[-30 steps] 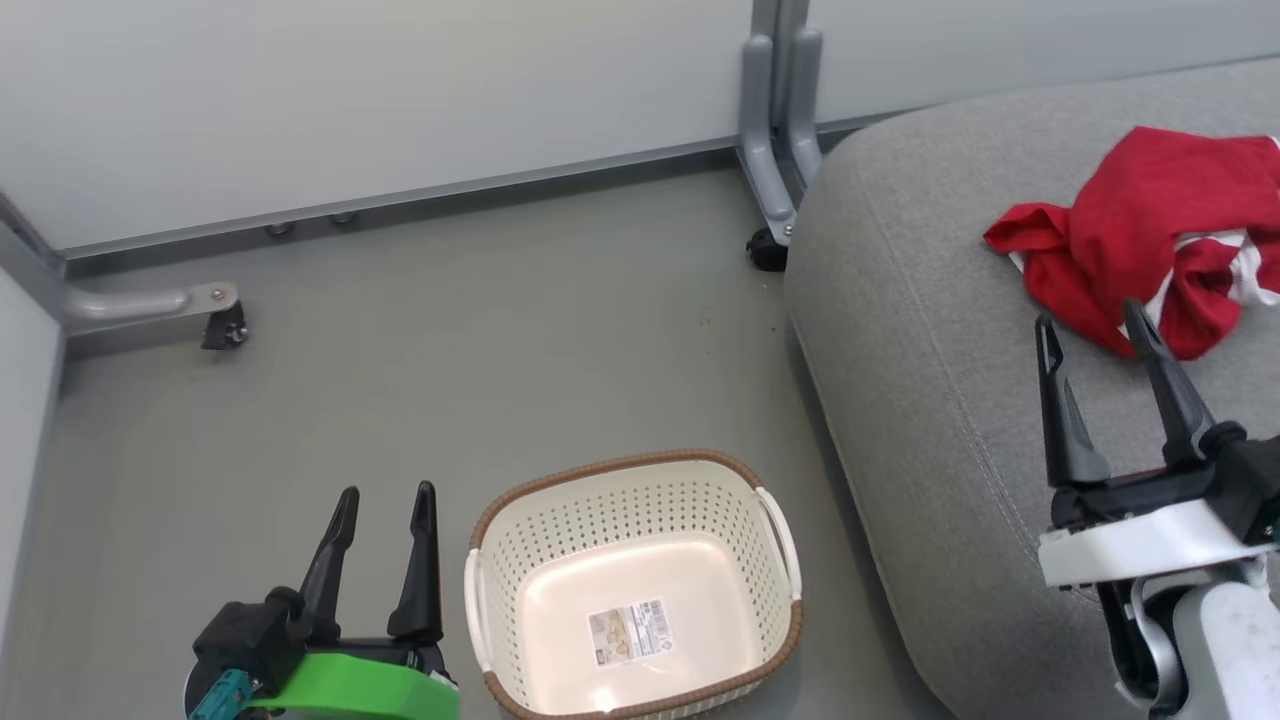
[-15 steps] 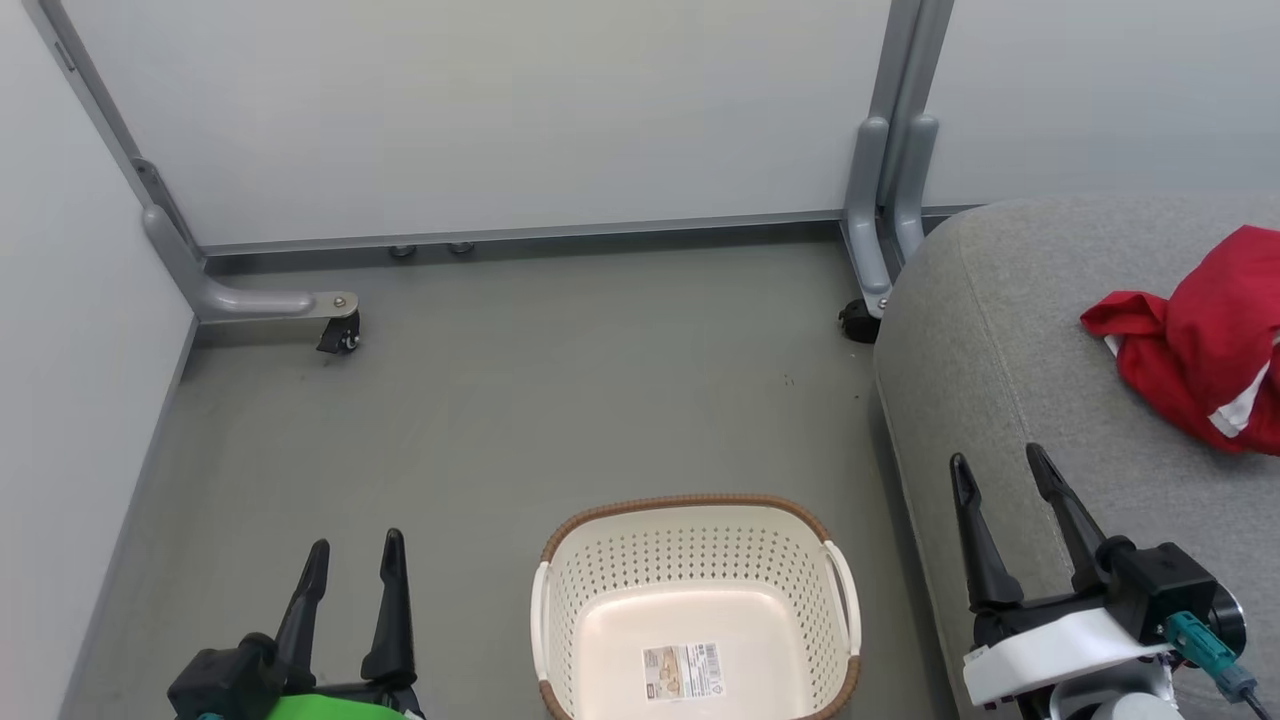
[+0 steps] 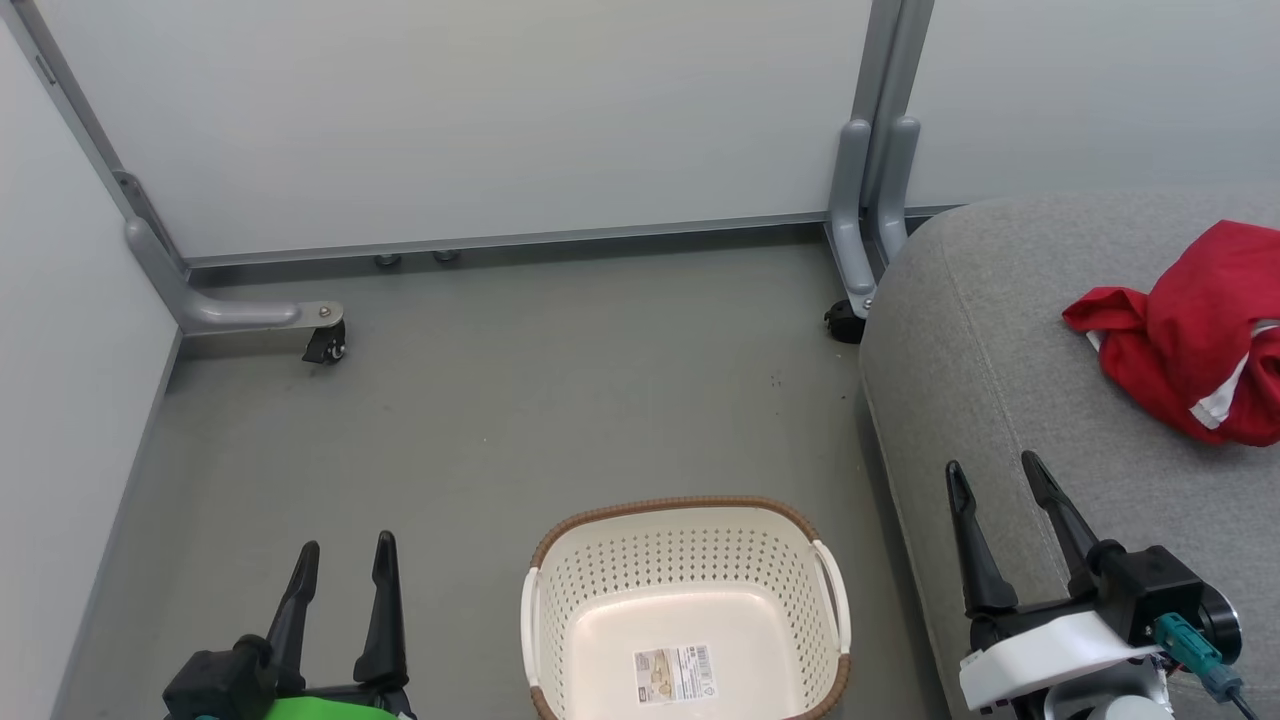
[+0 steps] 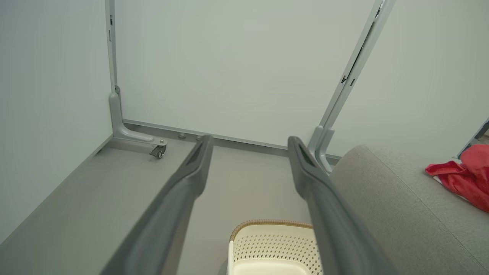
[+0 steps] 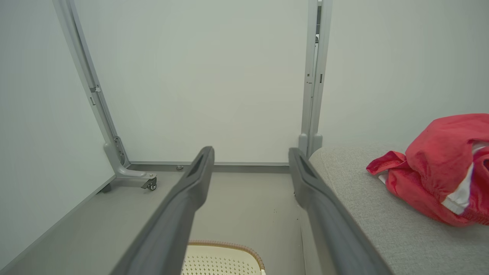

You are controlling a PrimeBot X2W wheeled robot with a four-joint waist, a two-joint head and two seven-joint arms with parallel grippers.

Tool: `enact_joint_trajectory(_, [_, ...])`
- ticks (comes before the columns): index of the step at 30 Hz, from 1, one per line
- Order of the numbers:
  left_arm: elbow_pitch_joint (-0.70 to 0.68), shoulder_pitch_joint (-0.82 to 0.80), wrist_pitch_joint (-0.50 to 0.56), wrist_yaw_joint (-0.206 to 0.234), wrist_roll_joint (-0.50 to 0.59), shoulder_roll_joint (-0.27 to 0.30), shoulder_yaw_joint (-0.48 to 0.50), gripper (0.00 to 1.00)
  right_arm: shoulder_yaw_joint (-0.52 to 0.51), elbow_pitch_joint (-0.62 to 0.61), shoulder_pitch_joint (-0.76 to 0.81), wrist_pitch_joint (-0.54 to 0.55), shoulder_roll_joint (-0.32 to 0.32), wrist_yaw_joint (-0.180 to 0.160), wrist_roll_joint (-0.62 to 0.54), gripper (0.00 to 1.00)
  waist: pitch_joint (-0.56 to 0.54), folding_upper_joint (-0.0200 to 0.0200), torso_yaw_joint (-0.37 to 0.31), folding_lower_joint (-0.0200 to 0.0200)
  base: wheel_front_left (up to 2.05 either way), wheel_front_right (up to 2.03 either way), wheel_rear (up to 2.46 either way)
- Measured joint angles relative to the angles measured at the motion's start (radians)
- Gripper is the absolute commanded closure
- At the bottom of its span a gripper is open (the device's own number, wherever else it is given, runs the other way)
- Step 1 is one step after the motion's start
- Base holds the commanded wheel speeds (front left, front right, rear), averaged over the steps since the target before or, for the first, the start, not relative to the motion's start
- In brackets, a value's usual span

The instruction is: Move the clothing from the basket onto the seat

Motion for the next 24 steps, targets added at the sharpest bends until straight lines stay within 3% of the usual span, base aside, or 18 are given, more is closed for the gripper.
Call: enact_joint_trajectory(24, [0.017,0.0,0.0,0.0,-0.062,0.0,0.037,0.0,0.005,0.008,-0.003,0.0,-0.002,0.0,0.01,0.0,-0.001,0.0,-0.015,0.0,0.0,0.0,0.0])
